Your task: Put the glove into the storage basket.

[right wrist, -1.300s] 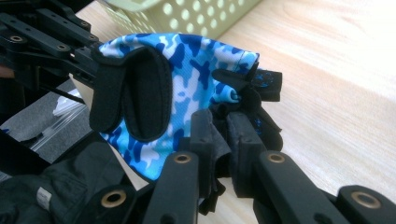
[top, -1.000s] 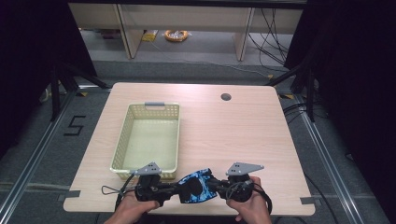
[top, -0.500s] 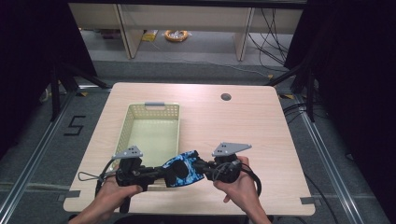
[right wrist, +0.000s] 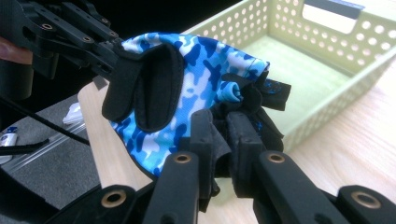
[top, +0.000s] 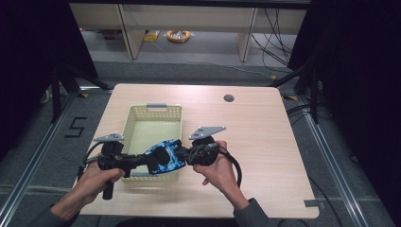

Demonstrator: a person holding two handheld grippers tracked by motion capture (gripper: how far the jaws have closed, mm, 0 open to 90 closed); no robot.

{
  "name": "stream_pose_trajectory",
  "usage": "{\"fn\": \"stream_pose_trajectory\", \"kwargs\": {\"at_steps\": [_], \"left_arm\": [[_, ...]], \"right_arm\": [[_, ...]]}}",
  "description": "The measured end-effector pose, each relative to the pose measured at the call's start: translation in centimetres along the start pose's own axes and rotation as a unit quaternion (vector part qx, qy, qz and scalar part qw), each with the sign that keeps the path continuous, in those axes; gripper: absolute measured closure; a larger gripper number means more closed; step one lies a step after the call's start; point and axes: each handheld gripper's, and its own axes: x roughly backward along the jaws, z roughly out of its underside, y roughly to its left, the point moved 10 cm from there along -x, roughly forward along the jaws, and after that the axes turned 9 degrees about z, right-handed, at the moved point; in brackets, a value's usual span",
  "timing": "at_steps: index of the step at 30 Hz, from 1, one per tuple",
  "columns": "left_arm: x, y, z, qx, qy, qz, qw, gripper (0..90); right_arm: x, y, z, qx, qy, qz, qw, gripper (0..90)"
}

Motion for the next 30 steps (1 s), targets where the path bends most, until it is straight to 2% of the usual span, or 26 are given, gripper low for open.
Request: {"fn": "stream_pose_trajectory", "kwargs": {"at_steps": [1,2,7,10,11,13,17,20,22,23,24,25,27,28,30], "left_arm": [[0.0,0.0,0.0,0.000,0.000,0.000,1.0000,79.6],[0.2,0.3,-0.2,0.001,-0.005,-0.001,1.0000,79.6],[1.0,2.4,-0.4,0.009,0.007,-0.015,0.9998,79.6],[1.1,3.7,-0.1,0.018,0.016,-0.026,0.9994,79.5],[1.1,4.1,0.0,0.022,0.021,-0.029,0.9991,79.4],[1.0,4.9,0.1,0.028,0.026,-0.032,0.9988,79.3],[0.6,6.1,0.5,0.031,0.042,-0.046,0.9976,79.3],[0.3,6.7,0.7,0.033,0.051,-0.050,0.9969,79.2],[0.0,7.0,1.0,0.031,0.061,-0.054,0.9962,79.1],[-0.1,7.1,1.2,0.030,0.065,-0.057,0.9958,79.0],[-0.2,7.3,1.3,0.027,0.071,-0.060,0.9953,78.9],[-0.3,7.4,1.4,0.026,0.073,-0.063,0.9950,78.8],[-0.4,7.5,1.6,0.026,0.080,-0.066,0.9943,78.7],[-0.5,7.6,1.8,0.026,0.084,-0.066,0.9939,78.6],[-0.7,7.8,2.3,0.025,0.095,-0.071,0.9926,78.5]], "right_arm": [[0.0,0.0,0.0,0.000,0.000,0.000,1.0000,82.4],[-0.9,0.1,-0.7,-0.002,0.000,-0.002,1.0000,82.4],[-3.0,0.5,-1.5,-0.005,0.006,-0.009,0.9999,82.4],[-4.2,0.5,-1.5,-0.001,0.015,0.000,0.9999,82.4],[-4.5,0.7,-1.5,-0.010,0.019,-0.002,0.9998,82.4],[-5.3,0.7,-1.4,-0.007,0.023,0.002,0.9997,82.4],[-6.9,0.7,-0.7,-0.002,0.040,0.016,0.9991,82.4],[-7.7,0.7,-0.2,0.001,0.054,0.017,0.9984,82.4],[-8.2,0.7,0.0,-0.005,0.053,0.022,0.9983,82.4],[-8.2,0.6,0.2,0.005,0.065,0.027,0.9975,82.4],[-8.4,0.8,0.5,-0.009,0.077,0.028,0.9966,82.4],[-8.6,0.7,0.5,0.006,0.072,0.028,0.9970,82.3],[-8.9,0.9,0.8,0.006,0.081,0.031,0.9962,82.3],[-9.0,0.8,0.9,0.016,0.083,0.031,0.9959,82.3],[-9.2,0.9,1.4,0.012,0.096,0.033,0.9947,82.3]]}}
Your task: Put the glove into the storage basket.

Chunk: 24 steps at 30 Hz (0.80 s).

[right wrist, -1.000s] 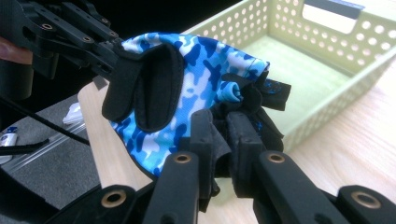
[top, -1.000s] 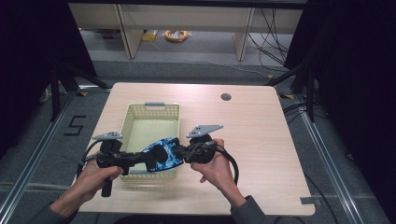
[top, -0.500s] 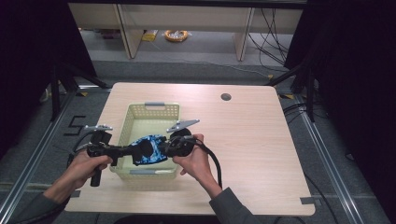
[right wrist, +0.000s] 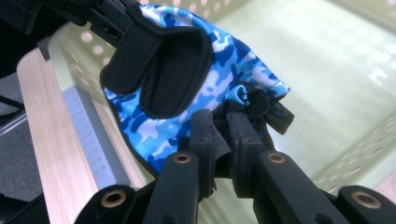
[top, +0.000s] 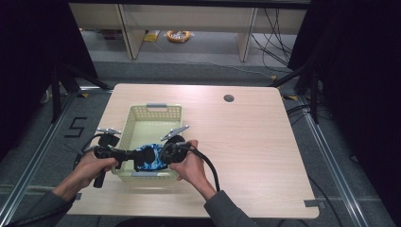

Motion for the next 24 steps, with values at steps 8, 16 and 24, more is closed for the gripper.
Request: {"fn": "stream_pose_trajectory", "kwargs": {"at_steps": [8,16,24], "left_arm": [[-0.6,0.6,0.7,-0.016,0.030,-0.023,0.9992,78.0],[-1.0,0.5,0.7,-0.019,0.033,-0.034,0.9987,66.2],[0.4,0.5,0.4,-0.015,0.046,-0.034,0.9982,55.6]], "right_arm": [[-1.0,0.4,0.6,0.034,0.020,0.009,0.9992,81.8],[-1.4,0.1,1.0,0.032,0.040,0.020,0.9985,81.5],[-1.4,0.0,1.1,0.018,0.036,0.021,0.9990,81.3]]}}
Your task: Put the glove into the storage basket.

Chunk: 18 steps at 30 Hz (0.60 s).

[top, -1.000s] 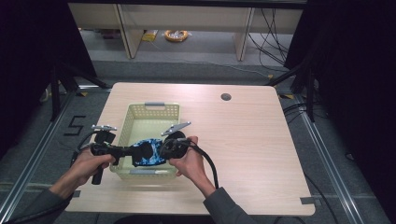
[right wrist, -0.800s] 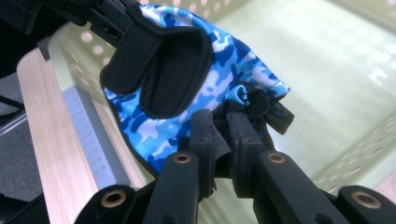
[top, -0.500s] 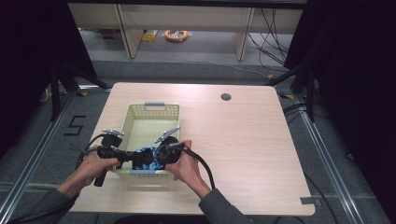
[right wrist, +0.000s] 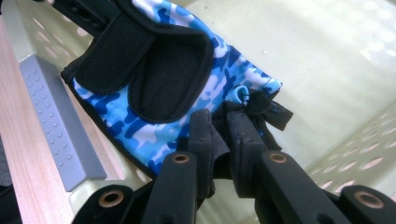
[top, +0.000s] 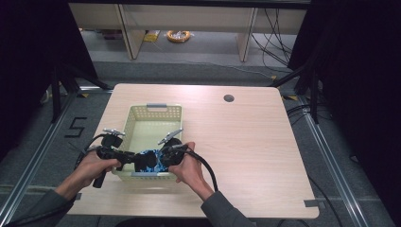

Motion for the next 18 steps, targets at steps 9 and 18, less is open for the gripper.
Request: {"fn": "stream_pose_trajectory", "kwargs": {"at_steps": [9,18], "left_arm": [[0.6,0.1,0.3,-0.001,0.007,0.002,1.0000,53.0],[1.4,-0.4,-0.6,0.003,-0.013,0.003,0.9999,50.5]], "right_arm": [[-0.1,-0.3,0.1,-0.003,-0.002,0.003,1.0000,80.0],[0.0,-0.7,0.0,-0.010,-0.009,0.006,0.9999,76.6]]}}
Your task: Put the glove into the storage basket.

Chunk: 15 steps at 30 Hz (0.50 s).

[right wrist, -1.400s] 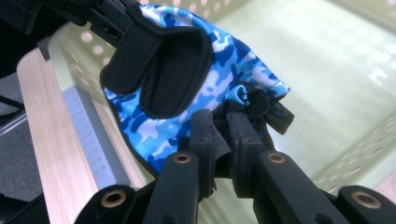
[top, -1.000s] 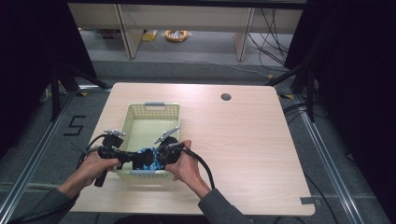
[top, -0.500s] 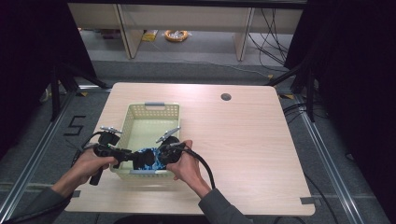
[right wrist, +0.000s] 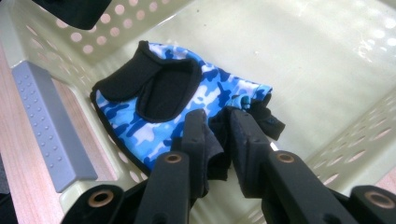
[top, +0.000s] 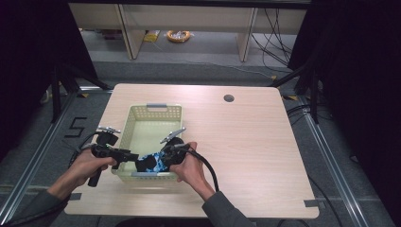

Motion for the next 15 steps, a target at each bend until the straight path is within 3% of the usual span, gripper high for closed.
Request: {"fn": "stream_pose_trajectory", "kwargs": {"at_steps": [7,9,14,15], "left_arm": [[-0.4,-0.9,0.0,-0.008,0.003,0.004,1.0000,49.1],[-0.5,-1.2,0.1,-0.015,0.005,0.009,0.9998,48.9],[-0.6,-2.2,-0.3,-0.008,-0.012,0.016,0.9998,44.8],[-0.4,-2.2,-0.2,-0.017,-0.003,0.017,0.9997,43.6]], "right_arm": [[0.5,-0.1,-0.3,0.015,-0.009,0.012,0.9998,68.8],[0.7,0.1,-0.3,0.007,-0.006,0.011,0.9999,68.8],[1.5,-0.2,-1.1,0.019,-0.027,0.013,0.9994,65.9],[1.9,-0.2,-1.2,0.017,-0.029,0.013,0.9994,64.8]]}}
